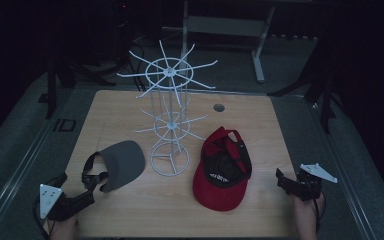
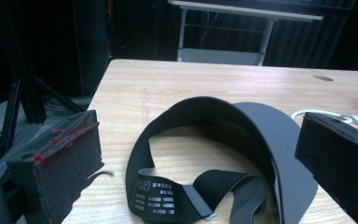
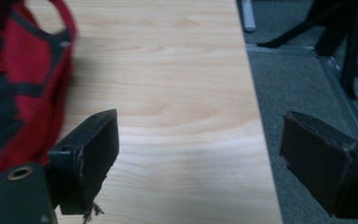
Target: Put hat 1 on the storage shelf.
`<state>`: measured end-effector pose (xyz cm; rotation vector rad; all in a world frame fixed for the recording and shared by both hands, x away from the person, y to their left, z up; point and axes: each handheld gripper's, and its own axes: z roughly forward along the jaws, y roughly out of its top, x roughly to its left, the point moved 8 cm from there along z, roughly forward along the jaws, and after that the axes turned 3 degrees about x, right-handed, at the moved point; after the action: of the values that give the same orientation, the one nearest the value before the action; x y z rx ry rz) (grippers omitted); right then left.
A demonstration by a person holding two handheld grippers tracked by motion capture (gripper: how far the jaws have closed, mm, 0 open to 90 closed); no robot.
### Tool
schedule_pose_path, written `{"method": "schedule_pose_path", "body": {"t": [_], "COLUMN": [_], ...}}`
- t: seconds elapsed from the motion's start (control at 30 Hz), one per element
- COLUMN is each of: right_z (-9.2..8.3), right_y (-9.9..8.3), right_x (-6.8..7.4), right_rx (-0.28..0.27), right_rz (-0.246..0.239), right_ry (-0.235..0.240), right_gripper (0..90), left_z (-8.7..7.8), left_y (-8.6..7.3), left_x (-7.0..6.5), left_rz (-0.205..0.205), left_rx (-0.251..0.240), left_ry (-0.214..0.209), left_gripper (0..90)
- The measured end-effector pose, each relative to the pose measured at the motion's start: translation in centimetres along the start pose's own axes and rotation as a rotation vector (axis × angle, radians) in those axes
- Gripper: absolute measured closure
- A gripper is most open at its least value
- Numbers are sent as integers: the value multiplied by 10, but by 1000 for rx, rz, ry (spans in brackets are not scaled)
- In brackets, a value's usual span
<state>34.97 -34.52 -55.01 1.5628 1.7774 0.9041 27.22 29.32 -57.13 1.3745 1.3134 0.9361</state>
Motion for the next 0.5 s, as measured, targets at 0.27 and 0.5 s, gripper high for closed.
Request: {"method": "schedule_pose_path", "body": {"t": [0.27,0.5], "right_z": [-2,6], "right_y": [25,36], "right_x": [21,36], "right_rx": [16,47], "right_rz": [-78,-130], "right_ry": [78,119], "right_gripper": [107,123], "left_z": [0,-1], "left_y": [0,0], "left_x": [-1,-2], "left_rz": [-24,-22], "left_rx": [-1,9], "left_ry": [-15,-13], "left_gripper": [8,8]}}
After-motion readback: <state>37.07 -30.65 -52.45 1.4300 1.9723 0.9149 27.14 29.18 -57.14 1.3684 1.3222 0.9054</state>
